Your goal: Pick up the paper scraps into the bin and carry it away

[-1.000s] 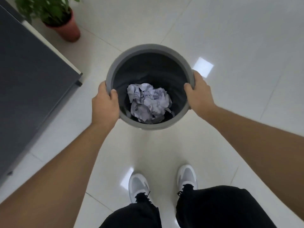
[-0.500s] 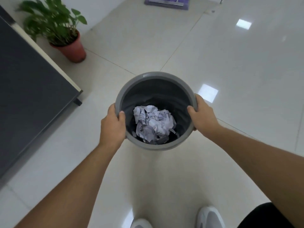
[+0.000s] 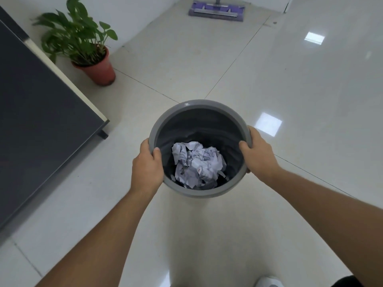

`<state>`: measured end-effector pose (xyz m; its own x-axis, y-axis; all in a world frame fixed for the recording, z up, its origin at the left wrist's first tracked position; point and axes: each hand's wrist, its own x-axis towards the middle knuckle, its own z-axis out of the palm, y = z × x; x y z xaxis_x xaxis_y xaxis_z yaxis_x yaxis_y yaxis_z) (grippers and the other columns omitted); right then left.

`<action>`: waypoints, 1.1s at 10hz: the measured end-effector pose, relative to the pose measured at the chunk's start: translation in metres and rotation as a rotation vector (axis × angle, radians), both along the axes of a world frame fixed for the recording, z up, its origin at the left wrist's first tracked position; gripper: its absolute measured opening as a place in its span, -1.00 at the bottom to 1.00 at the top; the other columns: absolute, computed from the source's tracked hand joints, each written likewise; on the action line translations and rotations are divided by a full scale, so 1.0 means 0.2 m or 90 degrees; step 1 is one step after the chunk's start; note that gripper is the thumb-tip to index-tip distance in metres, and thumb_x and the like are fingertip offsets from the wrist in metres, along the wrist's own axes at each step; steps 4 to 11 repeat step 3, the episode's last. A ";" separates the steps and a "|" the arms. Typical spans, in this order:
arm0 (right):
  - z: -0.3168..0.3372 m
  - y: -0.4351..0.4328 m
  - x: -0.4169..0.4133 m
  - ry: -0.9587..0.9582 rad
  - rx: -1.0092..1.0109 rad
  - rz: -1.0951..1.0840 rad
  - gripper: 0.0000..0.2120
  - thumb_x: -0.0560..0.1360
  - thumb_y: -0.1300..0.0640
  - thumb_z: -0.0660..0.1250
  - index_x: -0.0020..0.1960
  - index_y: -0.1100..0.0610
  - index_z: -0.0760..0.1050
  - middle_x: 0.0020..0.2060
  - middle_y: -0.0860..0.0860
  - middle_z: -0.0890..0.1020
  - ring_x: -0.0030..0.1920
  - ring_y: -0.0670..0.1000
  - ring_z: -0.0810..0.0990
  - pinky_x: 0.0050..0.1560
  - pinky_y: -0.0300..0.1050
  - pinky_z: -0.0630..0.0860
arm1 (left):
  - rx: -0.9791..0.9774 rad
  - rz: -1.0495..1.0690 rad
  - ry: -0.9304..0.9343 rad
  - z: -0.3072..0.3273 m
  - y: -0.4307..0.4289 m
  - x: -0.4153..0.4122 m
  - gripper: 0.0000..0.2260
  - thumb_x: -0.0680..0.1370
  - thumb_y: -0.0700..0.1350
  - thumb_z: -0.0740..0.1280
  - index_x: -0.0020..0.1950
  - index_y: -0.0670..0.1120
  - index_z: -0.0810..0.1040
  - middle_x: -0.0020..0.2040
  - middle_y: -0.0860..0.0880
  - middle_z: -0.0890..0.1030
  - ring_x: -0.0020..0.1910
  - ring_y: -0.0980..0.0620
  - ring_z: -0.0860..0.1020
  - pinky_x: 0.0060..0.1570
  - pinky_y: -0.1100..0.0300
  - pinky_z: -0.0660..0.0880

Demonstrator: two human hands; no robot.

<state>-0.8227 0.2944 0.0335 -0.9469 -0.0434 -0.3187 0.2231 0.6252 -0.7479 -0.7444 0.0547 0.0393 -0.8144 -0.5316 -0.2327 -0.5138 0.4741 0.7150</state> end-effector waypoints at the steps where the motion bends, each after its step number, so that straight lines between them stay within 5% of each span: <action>1: 0.00 0.00 0.00 0.004 0.000 0.001 -0.62 0.57 0.11 0.09 0.37 -0.12 0.29 -0.17 -0.09 0.57 -0.26 0.01 0.59 -0.33 0.06 0.65 | -0.002 -0.004 -0.006 -0.01 0.00 0.00 -0.70 0.67 -0.04 0.08 0.38 -0.04 0.34 0.13 -0.10 0.58 -0.01 -0.10 0.57 -0.01 -0.13 0.64; 2: 0.00 -0.01 -0.02 0.005 -0.002 -0.001 -0.61 0.58 0.08 0.11 0.39 -0.16 0.26 -0.13 -0.05 0.59 -0.24 0.01 0.60 -0.30 0.08 0.67 | 0.011 -0.014 -0.041 0.01 -0.01 -0.01 -0.67 0.66 0.02 0.07 0.42 0.01 0.29 0.16 -0.11 0.58 -0.02 -0.07 0.59 -0.03 -0.11 0.66; 3: 0.00 0.03 0.01 -0.001 0.029 -0.002 -0.52 0.58 -0.12 0.14 0.47 -0.22 0.14 -0.07 -0.01 0.63 -0.17 0.04 0.63 -0.19 0.10 0.67 | -0.040 -0.023 -0.095 0.01 -0.05 0.01 -0.46 0.61 0.22 0.05 0.54 0.06 0.09 0.34 -0.11 0.53 0.21 -0.16 0.56 0.18 -0.14 0.55; 11: 0.00 0.03 0.01 -0.001 0.029 -0.002 -0.52 0.58 -0.12 0.14 0.47 -0.22 0.14 -0.07 -0.01 0.63 -0.17 0.04 0.63 -0.19 0.10 0.67 | -0.040 -0.023 -0.095 0.01 -0.05 0.01 -0.46 0.61 0.22 0.05 0.54 0.06 0.09 0.34 -0.11 0.53 0.21 -0.16 0.56 0.18 -0.14 0.55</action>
